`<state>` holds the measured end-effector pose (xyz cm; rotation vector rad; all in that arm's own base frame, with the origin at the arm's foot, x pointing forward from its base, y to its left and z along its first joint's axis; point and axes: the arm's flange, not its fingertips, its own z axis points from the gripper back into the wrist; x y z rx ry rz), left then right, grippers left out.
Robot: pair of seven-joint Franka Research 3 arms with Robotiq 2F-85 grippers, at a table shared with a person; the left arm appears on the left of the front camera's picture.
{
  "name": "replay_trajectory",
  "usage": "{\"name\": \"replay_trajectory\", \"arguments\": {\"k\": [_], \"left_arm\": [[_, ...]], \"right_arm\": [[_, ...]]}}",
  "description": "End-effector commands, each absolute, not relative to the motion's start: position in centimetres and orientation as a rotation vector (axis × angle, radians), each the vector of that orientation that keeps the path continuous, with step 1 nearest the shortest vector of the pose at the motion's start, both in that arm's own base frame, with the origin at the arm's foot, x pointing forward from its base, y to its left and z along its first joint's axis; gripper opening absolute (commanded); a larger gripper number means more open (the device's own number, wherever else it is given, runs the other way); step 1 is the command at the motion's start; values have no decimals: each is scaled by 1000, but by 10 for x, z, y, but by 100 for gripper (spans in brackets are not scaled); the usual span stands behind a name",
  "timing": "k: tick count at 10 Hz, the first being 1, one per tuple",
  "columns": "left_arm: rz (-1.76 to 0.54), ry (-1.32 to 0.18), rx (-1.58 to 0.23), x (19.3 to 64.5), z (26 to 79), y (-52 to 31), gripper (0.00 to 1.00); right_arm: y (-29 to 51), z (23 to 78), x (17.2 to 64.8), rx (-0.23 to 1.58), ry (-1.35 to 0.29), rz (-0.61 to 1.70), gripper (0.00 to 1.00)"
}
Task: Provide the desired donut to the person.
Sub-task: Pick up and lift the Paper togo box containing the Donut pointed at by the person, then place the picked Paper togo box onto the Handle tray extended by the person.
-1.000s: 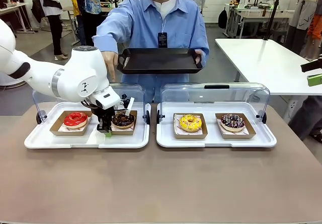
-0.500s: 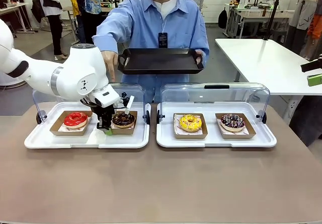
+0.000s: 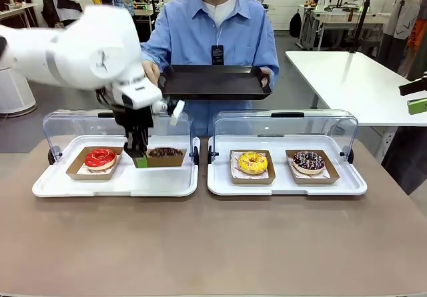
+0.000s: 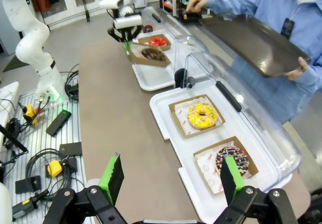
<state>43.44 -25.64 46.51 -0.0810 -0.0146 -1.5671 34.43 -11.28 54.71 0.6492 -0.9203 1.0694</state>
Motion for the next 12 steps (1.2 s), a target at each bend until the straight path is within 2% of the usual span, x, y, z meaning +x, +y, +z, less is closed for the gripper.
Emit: {"name": "replay_trajectory", "arguments": {"k": [1,3,6,8,12], "left_arm": [[-1538,-29,-42,420,517,-260,0],[-1528,-43,22,416,571,-269,0],[-1547,-115,71,432,633,-275,0],[-1549,-115,81,448,641,-274,0],[-1548,-133,78,439,642,-271,0]], "right_arm": [[-113,547,346,656,-934,1076,100],[-113,547,346,656,-934,1076,100],[-113,547,346,656,-934,1076,100],[-113,547,346,656,-934,1076,100],[-113,547,346,656,-934,1076,100]]}}
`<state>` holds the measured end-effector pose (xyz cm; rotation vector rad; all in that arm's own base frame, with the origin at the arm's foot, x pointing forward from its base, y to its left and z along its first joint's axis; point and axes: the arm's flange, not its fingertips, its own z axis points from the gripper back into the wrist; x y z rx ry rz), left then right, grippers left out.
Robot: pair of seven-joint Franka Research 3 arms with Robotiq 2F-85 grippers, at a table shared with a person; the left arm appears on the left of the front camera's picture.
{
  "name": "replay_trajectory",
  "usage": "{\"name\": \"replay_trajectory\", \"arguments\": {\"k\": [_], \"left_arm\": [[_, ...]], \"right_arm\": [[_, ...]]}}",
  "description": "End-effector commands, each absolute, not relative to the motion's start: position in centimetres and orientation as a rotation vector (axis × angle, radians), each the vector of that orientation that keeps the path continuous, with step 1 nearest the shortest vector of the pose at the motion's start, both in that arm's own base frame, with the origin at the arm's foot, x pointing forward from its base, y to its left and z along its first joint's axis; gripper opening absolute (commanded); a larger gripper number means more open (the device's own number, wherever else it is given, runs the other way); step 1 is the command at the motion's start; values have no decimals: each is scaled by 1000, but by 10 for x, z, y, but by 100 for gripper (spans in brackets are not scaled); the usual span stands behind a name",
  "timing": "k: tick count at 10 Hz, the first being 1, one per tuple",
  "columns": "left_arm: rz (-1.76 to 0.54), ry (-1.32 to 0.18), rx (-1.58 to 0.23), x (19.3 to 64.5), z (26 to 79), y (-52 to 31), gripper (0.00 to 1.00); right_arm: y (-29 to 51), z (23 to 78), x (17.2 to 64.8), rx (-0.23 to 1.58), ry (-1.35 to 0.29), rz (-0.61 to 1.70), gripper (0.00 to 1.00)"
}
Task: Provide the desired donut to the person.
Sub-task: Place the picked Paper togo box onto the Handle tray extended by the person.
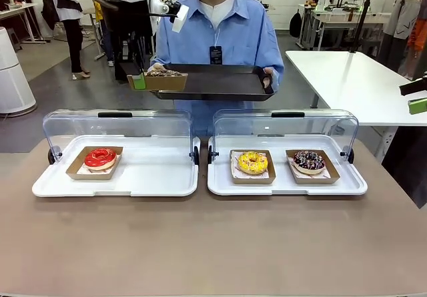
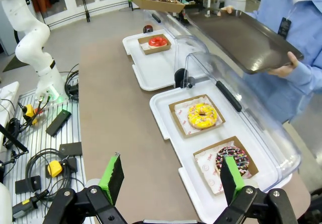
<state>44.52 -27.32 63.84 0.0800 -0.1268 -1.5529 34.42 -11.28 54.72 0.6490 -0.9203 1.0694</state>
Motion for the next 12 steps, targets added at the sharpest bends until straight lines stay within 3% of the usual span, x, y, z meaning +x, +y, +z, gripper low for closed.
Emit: {"name": "replay_trajectory", "arguments": {"k": [1,12], "left_arm": [[-1548,-133,78,439,642,-271,0],[-1548,-133,78,439,642,-271,0]], "right_arm": [[-113,547,346,656,-934,1076,100],[-113,547,346,656,-934,1076,100]]}}
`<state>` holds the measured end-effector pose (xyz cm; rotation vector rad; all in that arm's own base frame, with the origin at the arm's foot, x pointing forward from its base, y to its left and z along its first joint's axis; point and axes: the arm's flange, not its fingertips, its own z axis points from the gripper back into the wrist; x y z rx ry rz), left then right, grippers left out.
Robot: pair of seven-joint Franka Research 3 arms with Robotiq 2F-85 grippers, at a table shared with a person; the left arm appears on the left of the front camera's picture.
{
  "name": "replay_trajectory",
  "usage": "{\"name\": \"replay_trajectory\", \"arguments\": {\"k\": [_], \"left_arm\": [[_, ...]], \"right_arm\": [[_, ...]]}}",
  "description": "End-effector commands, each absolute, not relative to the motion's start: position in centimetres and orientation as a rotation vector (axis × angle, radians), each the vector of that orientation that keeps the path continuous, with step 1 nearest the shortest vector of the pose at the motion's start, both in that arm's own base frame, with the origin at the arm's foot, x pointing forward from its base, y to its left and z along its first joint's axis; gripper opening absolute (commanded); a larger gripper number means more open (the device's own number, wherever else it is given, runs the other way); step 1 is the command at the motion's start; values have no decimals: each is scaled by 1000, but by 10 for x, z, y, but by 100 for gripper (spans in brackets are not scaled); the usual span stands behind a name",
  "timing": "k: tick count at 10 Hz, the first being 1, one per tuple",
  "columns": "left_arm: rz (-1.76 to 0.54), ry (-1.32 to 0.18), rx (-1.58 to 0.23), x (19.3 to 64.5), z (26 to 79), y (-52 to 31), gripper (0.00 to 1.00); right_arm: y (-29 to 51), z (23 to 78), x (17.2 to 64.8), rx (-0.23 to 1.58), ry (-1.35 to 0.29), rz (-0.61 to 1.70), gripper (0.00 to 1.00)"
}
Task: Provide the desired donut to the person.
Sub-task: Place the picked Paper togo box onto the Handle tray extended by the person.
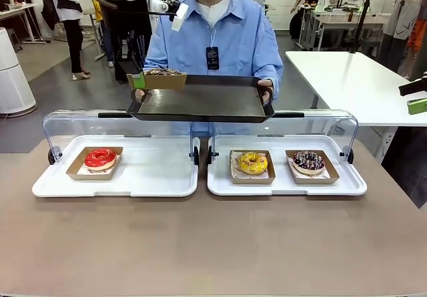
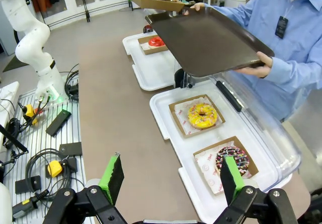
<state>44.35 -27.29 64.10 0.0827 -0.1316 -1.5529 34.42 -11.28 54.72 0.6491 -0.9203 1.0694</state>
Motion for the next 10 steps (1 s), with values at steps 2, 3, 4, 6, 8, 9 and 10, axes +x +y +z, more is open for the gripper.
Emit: {"name": "replay_trajectory", "arguments": {"k": [2,3,4,6,8,9,10], "left_arm": [[-1546,-136,64,458,643,-275,1],[-1563,-119,67,477,644,-276,1],[-1599,-86,57,497,642,-279,1],[-1602,-73,57,540,630,-277,1],[-1593,-83,56,560,615,-272,1],[-1602,-84,52,572,610,-268,1],[-1607,-88,42,579,607,-265,1]], "right_arm": [[-113,547,346,656,-934,1076,100],[-113,547,346,656,-934,1076,100],[-113,547,346,656,-934,1076,100],[-113,547,346,656,-934,1076,100],[-113,547,346,656,-934,1076,100],[-113,547,346,656,-934,1076,100],[-113,547,346,656,-934,1076,100]]}}
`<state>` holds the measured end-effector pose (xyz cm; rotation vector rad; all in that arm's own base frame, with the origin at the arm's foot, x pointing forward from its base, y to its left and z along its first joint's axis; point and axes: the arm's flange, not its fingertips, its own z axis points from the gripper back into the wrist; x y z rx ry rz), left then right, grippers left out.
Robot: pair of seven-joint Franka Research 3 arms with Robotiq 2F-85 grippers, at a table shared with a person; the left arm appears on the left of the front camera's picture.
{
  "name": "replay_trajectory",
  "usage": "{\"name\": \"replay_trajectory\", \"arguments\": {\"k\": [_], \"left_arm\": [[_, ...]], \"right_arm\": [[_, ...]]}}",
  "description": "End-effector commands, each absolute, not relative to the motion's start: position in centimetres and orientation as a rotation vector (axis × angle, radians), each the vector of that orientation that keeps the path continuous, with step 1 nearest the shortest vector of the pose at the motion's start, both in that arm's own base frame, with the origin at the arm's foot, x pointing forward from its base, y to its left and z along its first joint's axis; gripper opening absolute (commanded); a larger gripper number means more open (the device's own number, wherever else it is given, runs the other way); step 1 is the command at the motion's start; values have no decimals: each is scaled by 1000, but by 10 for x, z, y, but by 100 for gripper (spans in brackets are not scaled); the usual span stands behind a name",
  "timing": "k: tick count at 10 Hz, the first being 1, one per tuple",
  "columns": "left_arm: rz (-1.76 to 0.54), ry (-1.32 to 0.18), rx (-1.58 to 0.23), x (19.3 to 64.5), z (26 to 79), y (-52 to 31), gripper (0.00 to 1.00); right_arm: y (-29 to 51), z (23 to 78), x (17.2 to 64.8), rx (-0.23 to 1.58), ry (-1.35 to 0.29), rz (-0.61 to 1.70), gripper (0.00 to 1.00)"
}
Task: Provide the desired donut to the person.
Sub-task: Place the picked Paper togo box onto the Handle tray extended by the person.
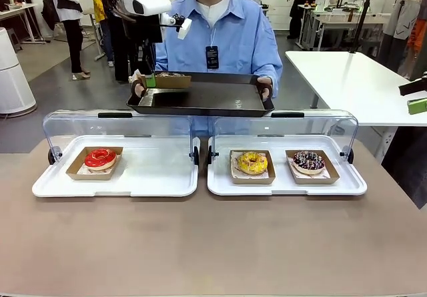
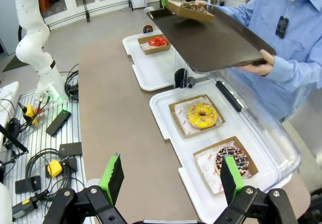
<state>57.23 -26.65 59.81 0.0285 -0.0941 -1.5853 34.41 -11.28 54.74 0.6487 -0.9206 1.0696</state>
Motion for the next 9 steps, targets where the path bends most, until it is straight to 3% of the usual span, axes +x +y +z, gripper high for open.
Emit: {"name": "replay_trajectory", "arguments": {"k": [1,4,6,7,8,9], "left_arm": [[-1606,-98,40,578,603,-264,1],[-1617,-83,44,585,593,-261,1],[-1614,-67,33,584,586,-260,15],[-1609,-59,21,586,585,-259,28],[-1607,-56,17,587,584,-259,55],[-1597,-60,14,585,584,-259,68]], "right_arm": [[-113,547,346,656,-934,1076,100],[-113,547,346,656,-934,1076,100],[-113,547,346,656,-934,1076,100],[-113,547,346,656,-934,1076,100],[-113,547,346,656,-934,1076,100],[-113,547,346,656,-934,1076,100]]}}
